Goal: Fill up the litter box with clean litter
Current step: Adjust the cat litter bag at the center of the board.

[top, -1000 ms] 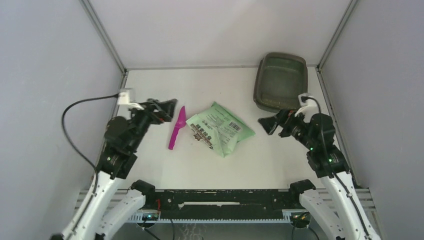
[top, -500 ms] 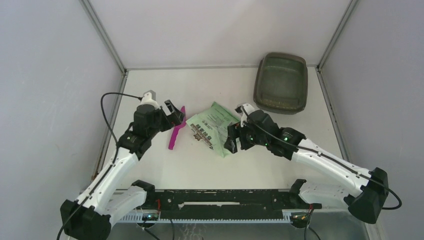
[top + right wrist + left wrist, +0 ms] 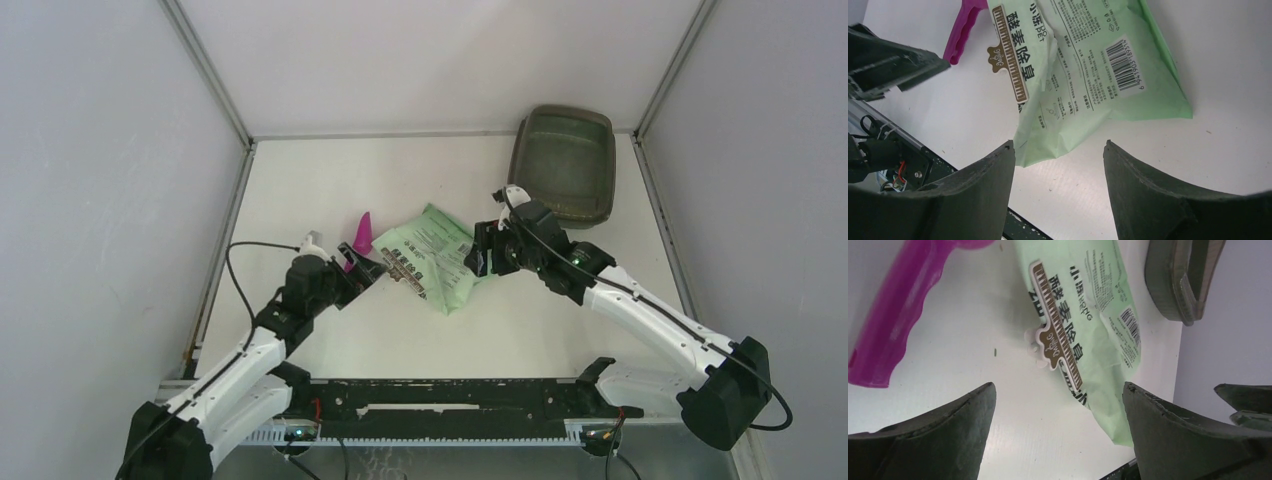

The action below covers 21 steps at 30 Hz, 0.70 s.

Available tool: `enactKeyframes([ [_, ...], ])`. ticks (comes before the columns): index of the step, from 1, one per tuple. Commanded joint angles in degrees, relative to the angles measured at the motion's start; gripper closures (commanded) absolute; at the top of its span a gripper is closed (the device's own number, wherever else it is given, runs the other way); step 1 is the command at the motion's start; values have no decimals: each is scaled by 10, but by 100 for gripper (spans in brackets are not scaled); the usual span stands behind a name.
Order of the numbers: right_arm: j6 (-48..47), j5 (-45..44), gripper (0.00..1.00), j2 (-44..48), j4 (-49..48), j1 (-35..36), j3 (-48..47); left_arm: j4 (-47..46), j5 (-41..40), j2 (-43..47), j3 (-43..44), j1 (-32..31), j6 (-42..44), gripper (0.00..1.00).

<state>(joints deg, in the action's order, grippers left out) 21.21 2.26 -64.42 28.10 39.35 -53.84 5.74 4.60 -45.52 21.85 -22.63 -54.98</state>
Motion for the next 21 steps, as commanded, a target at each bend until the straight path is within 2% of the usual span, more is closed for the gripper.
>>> enactKeyframes([
  [1,-8,19,28,19,-31,-13,6,-142,-8,-30,-44,-17,-61,3],
  [5,-4,28,30,25,-39,-21,21,-237,10,-112,-56,-28,-84,23],
  [11,0,38,34,32,-44,-32,36,-342,9,-223,-70,-45,-111,30],
  [15,-3,42,34,31,-48,-39,43,-369,-5,-267,-68,-52,-114,35],
  [21,-3,44,33,17,-57,-42,50,-399,-28,-306,-57,-56,-128,36],
])
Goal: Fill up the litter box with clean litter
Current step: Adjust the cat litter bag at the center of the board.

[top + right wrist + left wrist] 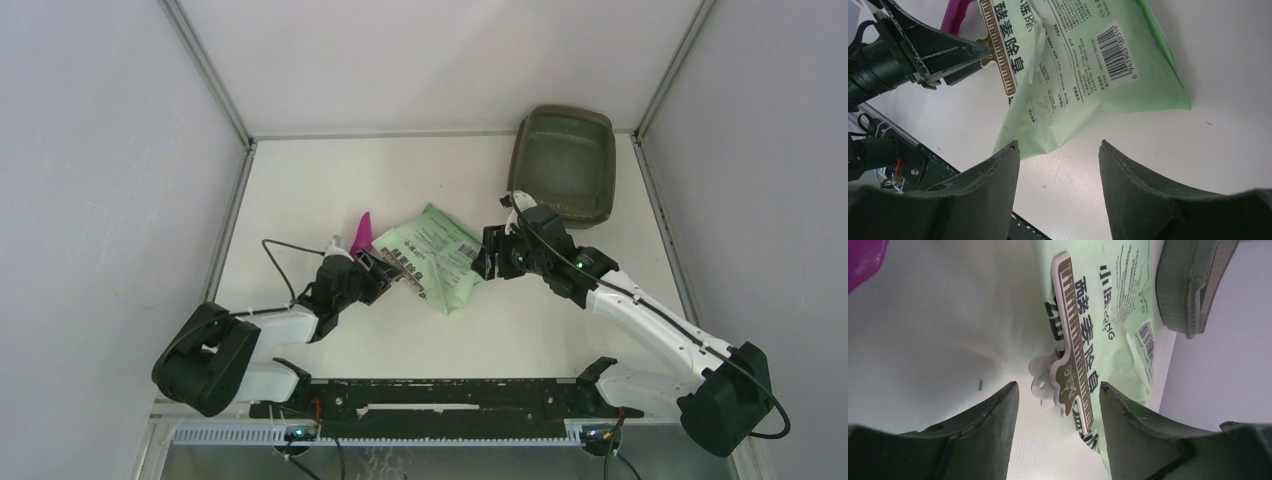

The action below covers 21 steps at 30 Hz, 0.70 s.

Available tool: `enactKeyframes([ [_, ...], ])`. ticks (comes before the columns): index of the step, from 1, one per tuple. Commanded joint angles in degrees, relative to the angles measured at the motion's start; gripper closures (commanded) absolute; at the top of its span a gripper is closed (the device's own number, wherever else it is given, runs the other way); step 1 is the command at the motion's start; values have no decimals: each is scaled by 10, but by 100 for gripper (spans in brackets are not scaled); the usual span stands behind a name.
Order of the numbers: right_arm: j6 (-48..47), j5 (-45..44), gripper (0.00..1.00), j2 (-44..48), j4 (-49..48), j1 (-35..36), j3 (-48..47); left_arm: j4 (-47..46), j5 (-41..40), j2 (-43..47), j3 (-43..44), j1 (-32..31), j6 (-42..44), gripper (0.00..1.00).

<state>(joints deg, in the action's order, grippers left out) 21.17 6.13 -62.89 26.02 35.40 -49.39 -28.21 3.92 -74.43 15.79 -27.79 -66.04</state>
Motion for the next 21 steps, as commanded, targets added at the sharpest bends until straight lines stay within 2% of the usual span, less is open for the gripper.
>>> enactKeyframes([
  [1,-1,7,33,1,-39,-2,8,-61,-23,-26,10,-5,-19,35],
  [6,0,8,33,1,-43,-4,17,-68,-32,-63,37,-13,-26,38],
  [15,-12,-2,34,10,-31,-11,27,-131,-35,-136,60,-14,-52,64],
  [18,-21,-15,36,15,-21,-5,28,-132,-33,-132,71,-14,-54,72],
  [21,-38,-53,39,23,-16,18,31,-108,-29,-110,85,-14,-53,76],
])
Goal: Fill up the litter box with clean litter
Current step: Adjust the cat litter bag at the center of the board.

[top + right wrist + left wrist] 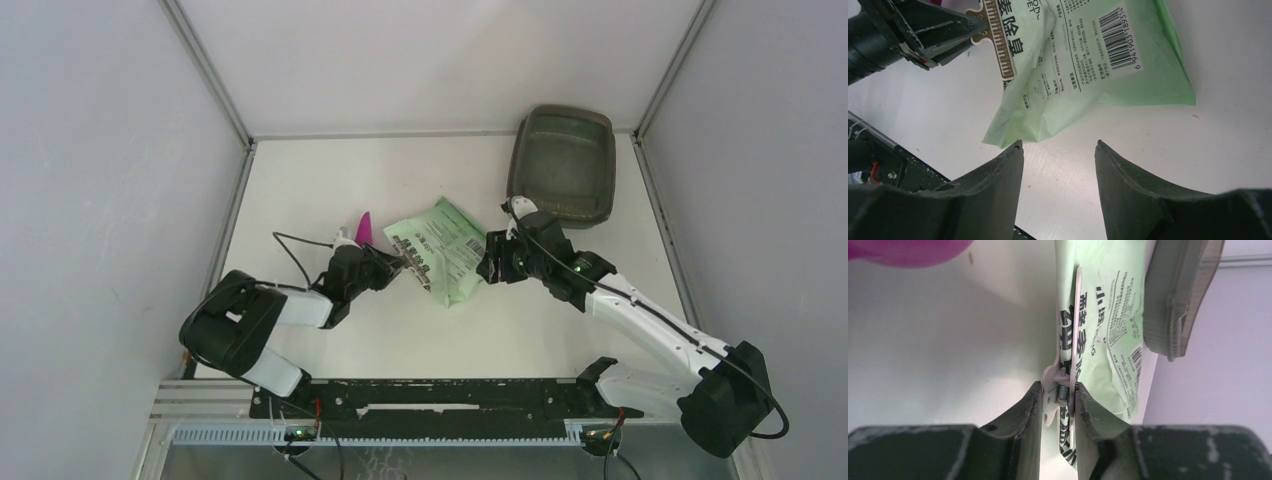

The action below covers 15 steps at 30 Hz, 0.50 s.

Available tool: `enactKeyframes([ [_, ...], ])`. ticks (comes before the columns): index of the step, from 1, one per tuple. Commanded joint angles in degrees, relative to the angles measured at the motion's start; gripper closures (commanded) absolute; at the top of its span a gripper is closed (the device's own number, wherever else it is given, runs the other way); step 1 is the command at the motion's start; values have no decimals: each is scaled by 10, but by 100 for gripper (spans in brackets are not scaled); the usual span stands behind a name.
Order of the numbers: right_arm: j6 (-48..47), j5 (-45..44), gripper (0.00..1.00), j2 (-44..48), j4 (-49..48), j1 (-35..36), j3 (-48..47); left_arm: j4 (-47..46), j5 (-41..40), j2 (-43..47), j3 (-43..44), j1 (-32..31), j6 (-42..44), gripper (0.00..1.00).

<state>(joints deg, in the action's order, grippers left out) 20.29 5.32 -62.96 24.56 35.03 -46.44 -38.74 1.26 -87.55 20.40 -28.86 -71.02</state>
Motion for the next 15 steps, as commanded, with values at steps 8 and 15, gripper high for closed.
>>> enactKeyframes([
  [8,-64,-192,29,50,-19,116,34,155,-11,105,107,0,51,74],
  [15,-99,-366,5,77,-96,265,96,205,23,85,171,20,79,74],
])
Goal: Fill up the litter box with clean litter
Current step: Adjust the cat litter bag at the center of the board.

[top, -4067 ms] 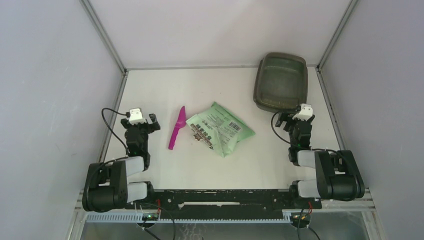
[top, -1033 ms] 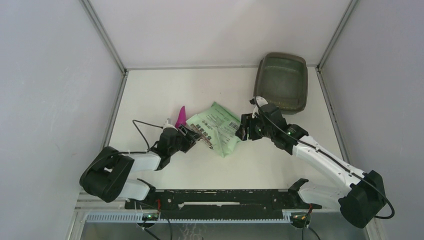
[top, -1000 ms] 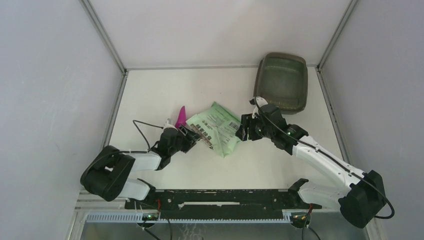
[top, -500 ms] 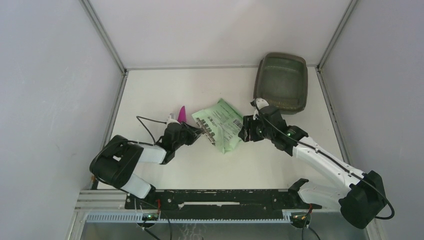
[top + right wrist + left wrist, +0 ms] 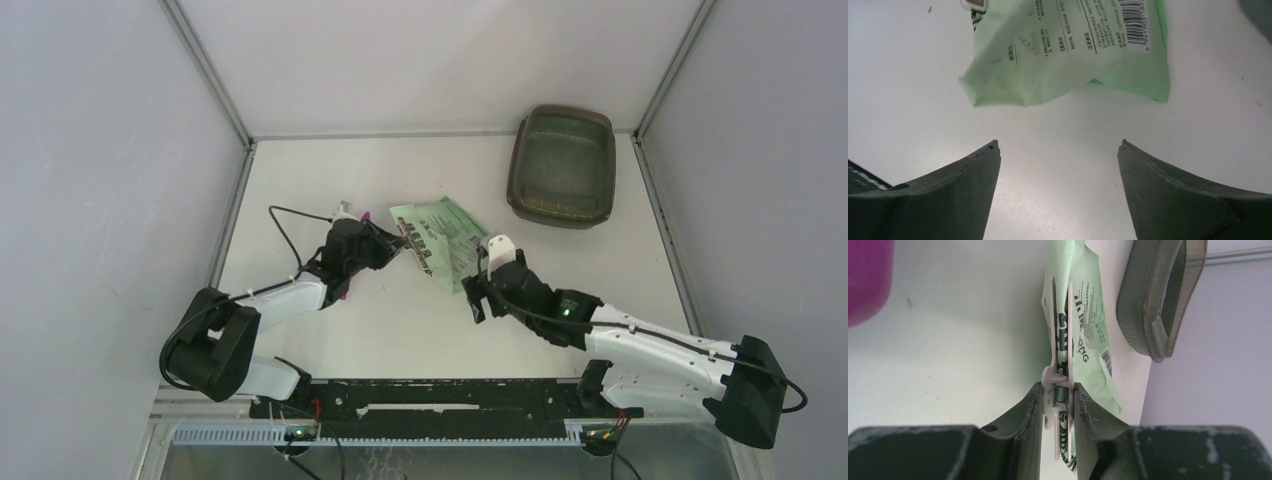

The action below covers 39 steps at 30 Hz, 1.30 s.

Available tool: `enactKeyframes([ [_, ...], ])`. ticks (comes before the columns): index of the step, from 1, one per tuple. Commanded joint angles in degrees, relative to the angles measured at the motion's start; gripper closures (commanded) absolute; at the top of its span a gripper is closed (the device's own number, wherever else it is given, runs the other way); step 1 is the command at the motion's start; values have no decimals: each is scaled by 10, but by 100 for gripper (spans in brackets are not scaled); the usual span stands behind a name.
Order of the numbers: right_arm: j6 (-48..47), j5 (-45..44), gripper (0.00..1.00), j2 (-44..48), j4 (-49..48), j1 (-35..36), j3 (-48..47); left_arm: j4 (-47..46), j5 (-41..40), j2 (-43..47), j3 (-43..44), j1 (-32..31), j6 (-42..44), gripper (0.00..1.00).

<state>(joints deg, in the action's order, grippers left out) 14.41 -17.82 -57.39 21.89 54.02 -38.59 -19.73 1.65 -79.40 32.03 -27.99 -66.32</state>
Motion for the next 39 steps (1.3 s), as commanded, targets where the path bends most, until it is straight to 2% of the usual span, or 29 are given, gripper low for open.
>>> enactKeyframes([
  [1,-55,-160,3,19,-81,99,20,19,23,2,62,12,35,74],
  [6,-140,-236,1,-33,-148,182,2,33,31,-8,85,12,40,74],
  [9,-207,-233,1,-87,-184,194,-20,33,38,-16,90,12,41,74],
  [14,-230,-232,1,-214,-198,160,-61,31,42,-19,93,12,39,74],
  [18,-228,-203,1,-272,-240,120,-72,34,44,-19,95,12,41,74],
  [21,-222,-208,3,-311,-235,93,-93,36,44,-19,96,13,43,74],
  [23,-210,-197,14,-322,-222,75,-109,37,45,-20,98,13,44,74],
  [24,-205,-192,25,-321,-222,68,-112,37,47,-21,99,14,45,74],
  [26,-203,-155,57,-306,-222,57,-112,40,51,-20,103,16,47,74],
  [27,-203,-144,79,-298,-222,53,-112,43,54,-20,106,17,47,74],
  [28,-204,-136,93,-289,-222,50,-111,48,57,-18,111,19,48,74],
  [29,-205,-125,100,-276,-223,49,-112,54,59,-17,120,19,50,75],
  [34,-194,-51,100,-201,-196,40,-113,107,86,-16,188,19,66,81],
  [39,-161,-31,100,-149,-125,38,-140,189,112,-13,267,17,88,86],
])
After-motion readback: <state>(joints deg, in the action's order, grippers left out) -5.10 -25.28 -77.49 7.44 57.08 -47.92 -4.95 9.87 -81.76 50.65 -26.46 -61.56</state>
